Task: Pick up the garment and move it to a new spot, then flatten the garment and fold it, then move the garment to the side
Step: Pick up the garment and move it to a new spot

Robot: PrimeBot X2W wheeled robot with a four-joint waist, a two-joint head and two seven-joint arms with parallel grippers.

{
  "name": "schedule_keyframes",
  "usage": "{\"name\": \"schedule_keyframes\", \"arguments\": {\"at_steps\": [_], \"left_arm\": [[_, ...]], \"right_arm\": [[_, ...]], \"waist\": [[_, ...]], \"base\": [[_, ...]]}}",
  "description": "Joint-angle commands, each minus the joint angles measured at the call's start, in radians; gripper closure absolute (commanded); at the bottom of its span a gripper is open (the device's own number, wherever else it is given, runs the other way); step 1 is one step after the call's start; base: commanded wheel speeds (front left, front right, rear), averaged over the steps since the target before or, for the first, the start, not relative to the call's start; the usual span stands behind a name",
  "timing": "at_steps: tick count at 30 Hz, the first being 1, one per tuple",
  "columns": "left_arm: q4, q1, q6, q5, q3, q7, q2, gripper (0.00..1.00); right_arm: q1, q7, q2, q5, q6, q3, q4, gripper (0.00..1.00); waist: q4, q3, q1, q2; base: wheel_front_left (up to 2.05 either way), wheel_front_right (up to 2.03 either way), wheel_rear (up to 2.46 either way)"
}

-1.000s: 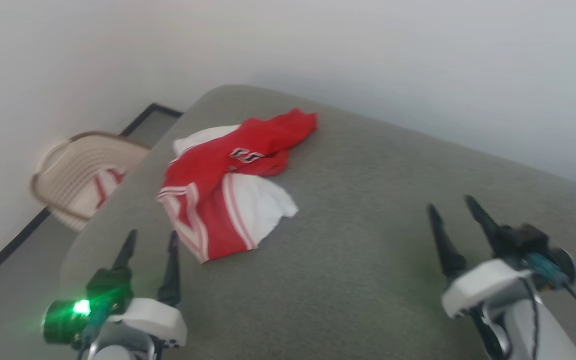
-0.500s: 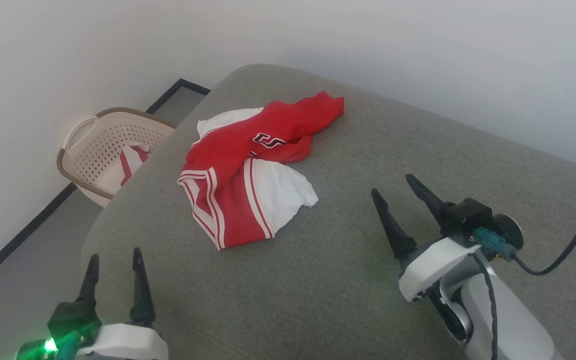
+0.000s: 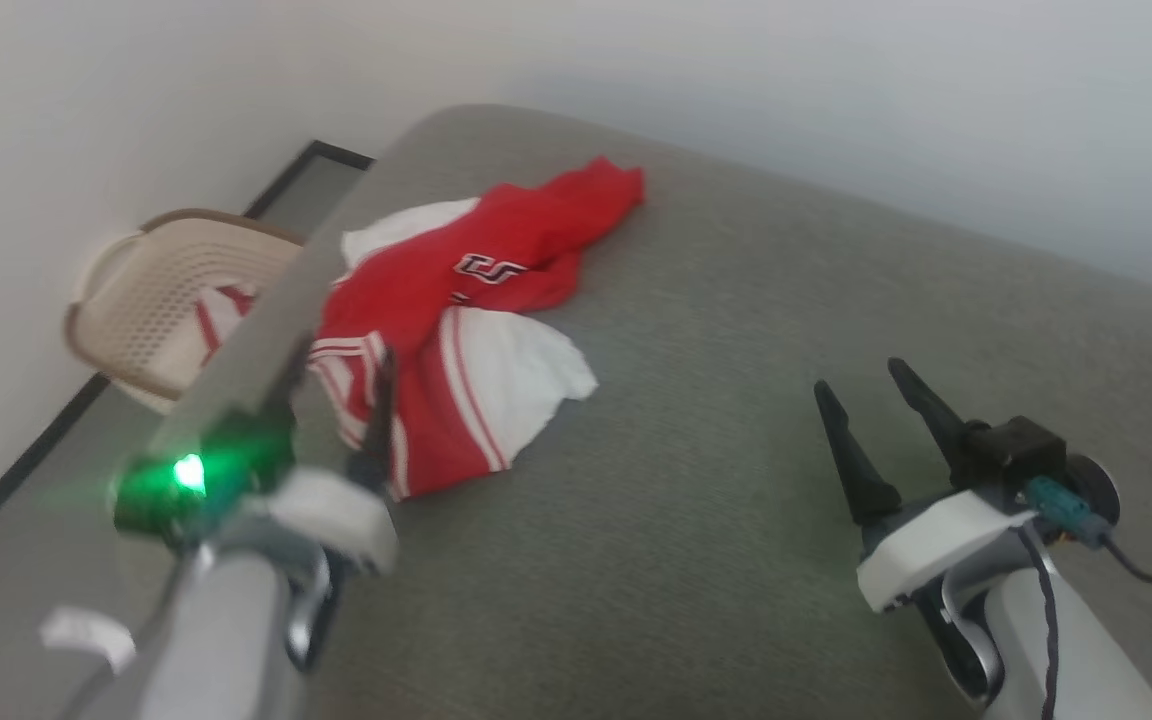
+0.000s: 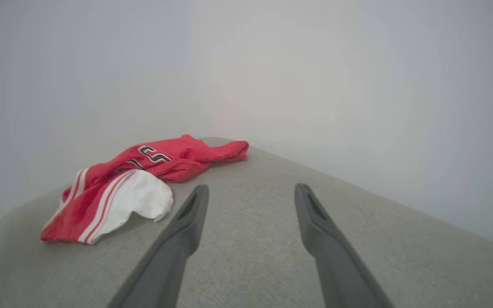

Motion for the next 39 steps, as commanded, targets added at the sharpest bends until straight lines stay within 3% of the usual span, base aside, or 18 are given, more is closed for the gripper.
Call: {"name": "schedule_keyframes", "arguments": {"at_steps": [1, 4, 9, 17, 21, 24, 28, 32, 33, 34, 35, 36, 37, 39], "left_arm": [[0.032, -0.048, -0.006, 0.001, 0.002, -0.005, 0.009, 0.00], [0.139, -0.184, -0.022, -0.053, 0.029, 0.008, 0.030, 0.00], [0.343, -0.384, -0.039, -0.082, 0.028, 0.140, 0.134, 0.00], [0.614, -0.585, -0.047, -0.138, 0.007, 0.507, 0.276, 0.00], [0.714, -0.632, -0.047, -0.169, 0.000, 0.683, 0.317, 0.00], [0.752, -0.642, -0.047, -0.178, 0.002, 0.737, 0.336, 0.00], [0.809, -0.635, -0.047, -0.202, 0.011, 0.790, 0.339, 0.00], [0.836, -0.621, -0.040, -0.211, 0.012, 0.777, 0.335, 0.00], [0.842, -0.612, -0.041, -0.211, 0.010, 0.775, 0.333, 0.18], [0.848, -0.602, -0.042, -0.211, 0.005, 0.772, 0.331, 0.26], [0.851, -0.596, -0.043, -0.216, 0.008, 0.767, 0.330, 0.60], [0.852, -0.592, -0.043, -0.221, 0.011, 0.756, 0.330, 0.74], [0.851, -0.587, -0.044, -0.221, 0.009, 0.743, 0.331, 0.96], [0.849, -0.583, -0.045, -0.220, 0.002, 0.711, 0.334, 1.00]], "right_arm": [[-0.014, -0.003, -0.005, -0.010, -0.001, -0.004, -0.008, 0.00], [-0.033, -0.003, -0.016, -0.009, -0.001, -0.006, -0.028, 0.00], [-0.075, -0.003, -0.024, 0.002, 0.000, -0.018, -0.058, 0.00], [-0.103, -0.003, -0.005, 0.014, 0.000, -0.040, -0.083, 0.00], [-0.114, -0.003, 0.009, 0.019, 0.000, -0.031, -0.089, 0.00], [-0.126, -0.003, 0.014, 0.022, 0.000, -0.024, -0.096, 0.00], [-0.136, -0.003, 0.018, 0.023, 0.000, -0.018, -0.105, 0.00], [-0.143, -0.003, 0.016, 0.024, 0.000, -0.018, -0.113, 0.00], [-0.141, -0.003, 0.017, 0.021, 0.000, -0.017, -0.115, 0.00], [-0.140, -0.003, 0.018, 0.021, 0.000, -0.015, -0.119, 0.00], [-0.138, -0.003, 0.016, 0.021, 0.000, -0.015, -0.121, 0.00], [-0.134, -0.003, 0.014, 0.020, 0.000, -0.014, -0.121, 0.00], [-0.130, -0.003, 0.013, 0.020, 0.000, -0.014, -0.122, 0.00], [-0.119, -0.003, 0.010, 0.019, 0.000, -0.014, -0.117, 0.00]], "waist": [[-0.087, 0.064, 0.0000, 0.0000], [-0.165, 0.117, 0.0000, 0.0000], [-0.283, 0.202, 0.0000, 0.0000], [-0.407, 0.275, 0.0000, 0.0000], [-0.449, 0.302, 0.0000, 0.0000], [-0.466, 0.317, 0.0000, 0.0000], [-0.488, 0.336, 0.0000, 0.0000], [-0.496, 0.344, 0.0000, 0.0000], [-0.497, 0.342, 0.0000, 0.0000], [-0.496, 0.337, 0.0000, 0.0000], [-0.493, 0.330, 0.0000, 0.0000], [-0.490, 0.322, 0.0000, 0.0000], [-0.487, 0.312, 0.0000, 0.0000], [-0.477, 0.283, 0.0000, 0.0000]], "base": [[0.00, 0.00, 0.00], [0.00, 0.00, 0.00], [0.00, 0.00, 0.00], [0.00, 0.00, 0.00], [0.00, 0.00, 0.00], [0.00, 0.00, 0.00], [0.00, 0.00, 0.00], [0.00, 0.00, 0.00], [0.00, 0.00, 0.00], [0.00, 0.00, 0.00], [0.00, 0.00, 0.00], [0.00, 0.00, 0.00], [0.00, 0.00, 0.00], [0.00, 0.00, 0.00]]}}
